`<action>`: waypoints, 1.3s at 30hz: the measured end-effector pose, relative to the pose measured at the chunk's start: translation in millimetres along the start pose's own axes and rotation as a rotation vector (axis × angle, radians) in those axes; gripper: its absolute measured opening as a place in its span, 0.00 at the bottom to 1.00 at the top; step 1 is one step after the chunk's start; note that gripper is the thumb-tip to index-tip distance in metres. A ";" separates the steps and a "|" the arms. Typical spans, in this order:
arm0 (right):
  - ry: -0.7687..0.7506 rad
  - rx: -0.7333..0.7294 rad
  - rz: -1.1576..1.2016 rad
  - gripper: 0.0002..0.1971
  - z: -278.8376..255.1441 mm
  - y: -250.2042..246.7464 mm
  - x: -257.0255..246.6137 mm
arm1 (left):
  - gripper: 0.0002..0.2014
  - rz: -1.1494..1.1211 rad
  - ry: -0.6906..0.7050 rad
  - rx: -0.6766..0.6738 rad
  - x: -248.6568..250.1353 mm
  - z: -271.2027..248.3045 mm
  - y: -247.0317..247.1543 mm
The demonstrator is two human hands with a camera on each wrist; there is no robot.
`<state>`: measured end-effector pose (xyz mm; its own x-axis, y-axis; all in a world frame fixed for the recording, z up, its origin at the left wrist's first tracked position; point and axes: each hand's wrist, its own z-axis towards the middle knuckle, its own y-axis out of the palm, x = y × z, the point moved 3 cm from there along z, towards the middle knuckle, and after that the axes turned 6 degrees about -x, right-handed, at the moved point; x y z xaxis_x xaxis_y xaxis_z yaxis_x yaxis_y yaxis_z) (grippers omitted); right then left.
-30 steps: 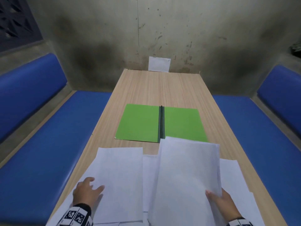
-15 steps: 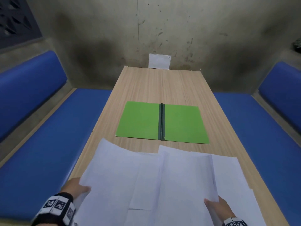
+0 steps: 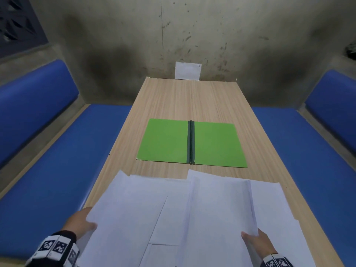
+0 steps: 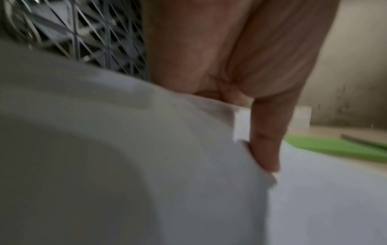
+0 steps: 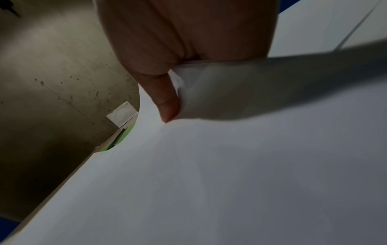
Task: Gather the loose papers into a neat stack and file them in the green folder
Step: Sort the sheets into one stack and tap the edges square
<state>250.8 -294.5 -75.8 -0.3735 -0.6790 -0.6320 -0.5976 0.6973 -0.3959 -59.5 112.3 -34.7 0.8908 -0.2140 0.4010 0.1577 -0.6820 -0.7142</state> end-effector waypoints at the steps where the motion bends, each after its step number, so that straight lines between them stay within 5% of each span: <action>1: 0.001 -0.001 0.000 0.22 0.1 0.2 0.2 | 0.19 0.011 0.030 0.001 4.7 -3.5 -11.5; 6: -0.007 -0.005 0.001 0.22 -0.2 0.2 -0.7 | 0.04 -0.026 0.260 -0.084 46.2 -35.5 -76.5; 10: -0.012 -0.003 0.013 0.22 -0.4 0.0 -0.7 | 0.14 0.126 0.265 -0.238 90.6 -45.1 -107.6; 15: -0.023 -0.003 0.023 0.20 1.8 0.9 1.7 | 0.14 0.207 0.356 -0.020 135.9 -60.2 -146.8; 17: -0.024 0.003 0.028 0.20 2.3 0.8 2.3 | 0.18 -0.017 0.595 0.108 156.6 -83.1 -158.8; 20: -0.025 -0.002 0.037 0.20 2.0 0.7 1.8 | 0.10 -0.538 0.910 0.223 184.0 -105.9 -165.5; 23: -0.031 -0.003 0.053 0.21 3.0 -0.4 1.8 | 0.01 -0.708 0.928 0.018 206.8 -89.1 -146.4; 26: -0.028 -0.014 0.053 0.22 3.7 -1.1 1.6 | 0.32 -0.761 0.821 -0.225 215.5 -42.3 -104.8; 28: -0.024 -0.017 0.070 0.21 4.0 -1.3 1.7 | 0.40 -0.746 0.703 -0.382 215.4 -10.4 -71.1; 32: -0.036 -0.007 0.070 0.19 4.0 -1.8 2.0 | 0.32 -0.262 0.556 -0.523 217.1 23.8 -5.8; 35: -0.039 -0.010 0.049 0.21 3.5 -2.3 2.4 | 0.21 0.362 0.501 -0.305 217.3 44.0 25.5; 39: -0.037 -0.016 0.051 0.25 4.4 -1.7 2.9 | 0.23 0.786 0.533 -0.182 212.6 64.6 52.8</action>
<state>253.9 -296.6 -79.9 -0.3773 -0.6332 -0.6758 -0.5898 0.7269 -0.3518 165.7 75.9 -24.3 0.3964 -0.9141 0.0857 -0.5093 -0.2966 -0.8079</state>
